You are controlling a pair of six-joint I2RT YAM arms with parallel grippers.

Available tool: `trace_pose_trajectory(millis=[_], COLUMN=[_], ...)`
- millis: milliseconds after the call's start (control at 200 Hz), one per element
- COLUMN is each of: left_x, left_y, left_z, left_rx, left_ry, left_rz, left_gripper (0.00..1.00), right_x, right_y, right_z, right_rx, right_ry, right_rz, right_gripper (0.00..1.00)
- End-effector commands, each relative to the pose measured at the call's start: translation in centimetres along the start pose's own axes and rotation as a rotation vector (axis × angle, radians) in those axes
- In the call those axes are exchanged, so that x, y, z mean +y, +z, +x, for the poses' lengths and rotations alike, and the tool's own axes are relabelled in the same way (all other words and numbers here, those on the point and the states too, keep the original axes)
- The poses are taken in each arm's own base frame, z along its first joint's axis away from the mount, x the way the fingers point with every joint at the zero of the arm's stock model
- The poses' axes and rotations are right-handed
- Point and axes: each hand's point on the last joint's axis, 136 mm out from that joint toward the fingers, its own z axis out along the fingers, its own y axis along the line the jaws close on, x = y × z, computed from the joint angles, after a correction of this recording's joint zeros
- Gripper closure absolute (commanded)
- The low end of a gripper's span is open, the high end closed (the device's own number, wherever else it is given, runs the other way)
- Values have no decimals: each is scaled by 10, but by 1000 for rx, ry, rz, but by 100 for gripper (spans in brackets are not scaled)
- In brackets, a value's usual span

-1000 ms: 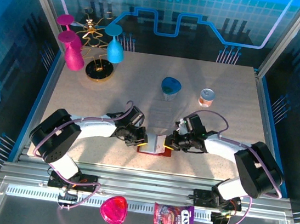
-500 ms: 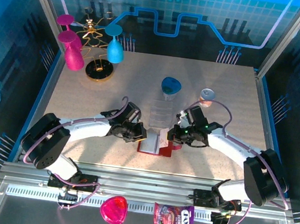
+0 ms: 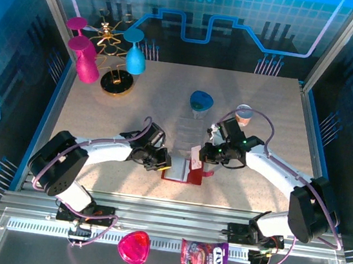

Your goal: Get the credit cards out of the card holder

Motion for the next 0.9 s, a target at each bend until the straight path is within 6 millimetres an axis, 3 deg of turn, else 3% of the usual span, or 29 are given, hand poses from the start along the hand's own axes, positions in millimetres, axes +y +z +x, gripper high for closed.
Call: trace_pose_trajectory(millis=[0,625,896], left_x=[11,19,19], left_y=[5,10,7], left_z=[10,19,19], left_rx=[51,78,60], left_ry=[-11,-29,-33], left_rz=[-12,-25,-27], left_gripper=[86,87,87], right_x=[2,1,2], right_y=[-6,-10,-17], right_z=[0,1,-9], right_rx=[-8,-12,-26], right_ry=[-6,-16,-70], right_rz=[3,14,36], right_gripper=[100,100,100])
